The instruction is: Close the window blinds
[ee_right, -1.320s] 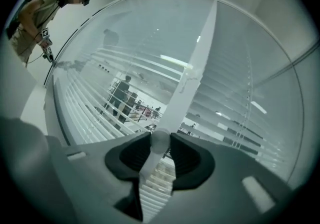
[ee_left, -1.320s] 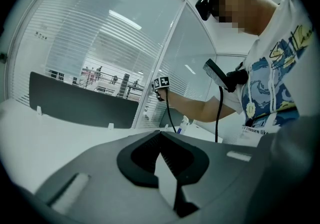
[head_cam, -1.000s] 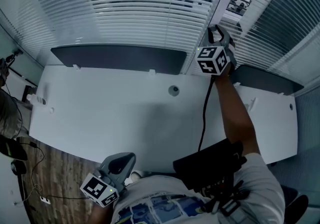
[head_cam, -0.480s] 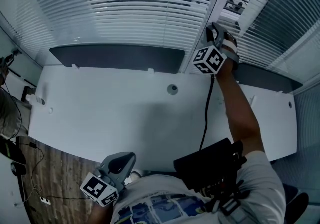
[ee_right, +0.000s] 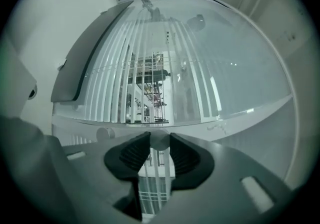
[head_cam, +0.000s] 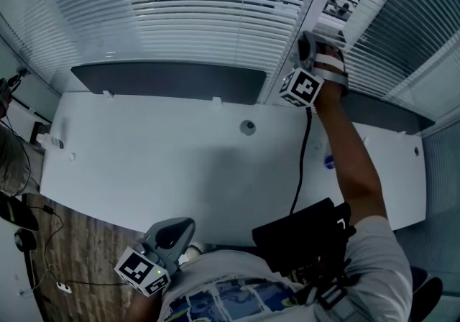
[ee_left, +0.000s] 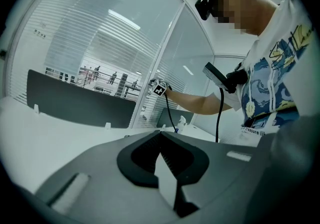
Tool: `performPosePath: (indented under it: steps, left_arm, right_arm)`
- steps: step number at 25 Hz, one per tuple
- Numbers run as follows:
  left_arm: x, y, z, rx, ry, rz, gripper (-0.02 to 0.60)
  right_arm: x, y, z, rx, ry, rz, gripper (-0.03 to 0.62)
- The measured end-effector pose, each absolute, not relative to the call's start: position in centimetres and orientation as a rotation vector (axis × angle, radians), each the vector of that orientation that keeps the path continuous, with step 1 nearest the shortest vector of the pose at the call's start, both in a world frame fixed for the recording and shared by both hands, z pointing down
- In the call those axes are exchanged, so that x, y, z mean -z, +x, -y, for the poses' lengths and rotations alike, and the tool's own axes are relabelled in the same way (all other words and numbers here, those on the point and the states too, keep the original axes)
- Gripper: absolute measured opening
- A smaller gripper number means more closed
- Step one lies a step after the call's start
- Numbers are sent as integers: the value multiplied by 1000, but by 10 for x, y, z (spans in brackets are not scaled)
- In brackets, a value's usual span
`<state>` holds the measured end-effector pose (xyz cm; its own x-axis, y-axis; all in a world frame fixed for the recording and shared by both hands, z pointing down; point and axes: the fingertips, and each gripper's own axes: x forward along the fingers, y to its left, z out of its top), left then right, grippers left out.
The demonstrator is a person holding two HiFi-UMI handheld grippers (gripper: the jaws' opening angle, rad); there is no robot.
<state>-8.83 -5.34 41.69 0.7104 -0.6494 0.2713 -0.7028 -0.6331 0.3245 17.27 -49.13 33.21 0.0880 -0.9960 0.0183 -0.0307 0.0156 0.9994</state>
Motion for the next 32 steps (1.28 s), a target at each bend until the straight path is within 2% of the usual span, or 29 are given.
performPosePath:
  steps: [6, 13, 19, 26, 32]
  left_arm:
    - [-416, -88, 52, -189, 2511, 1042, 2]
    - [-416, -86, 53, -208, 2520, 1028, 2]
    - [-417, -89, 54, -221, 2520, 1028, 2]
    - [-417, -91, 53, -216, 2528, 1021, 2]
    - [-417, -100, 50, -205, 2517, 1030, 2]
  right_arm:
    - [-331, 175, 485, 903, 1510, 1501, 140]
    - [-328, 182, 484, 1, 1950, 2258, 147]
    - [-321, 188, 487, -338, 2114, 2402, 147]
    - [-322, 189, 487, -281, 2211, 2213, 126]
    - [-320, 182, 488, 106, 2053, 2004, 124]
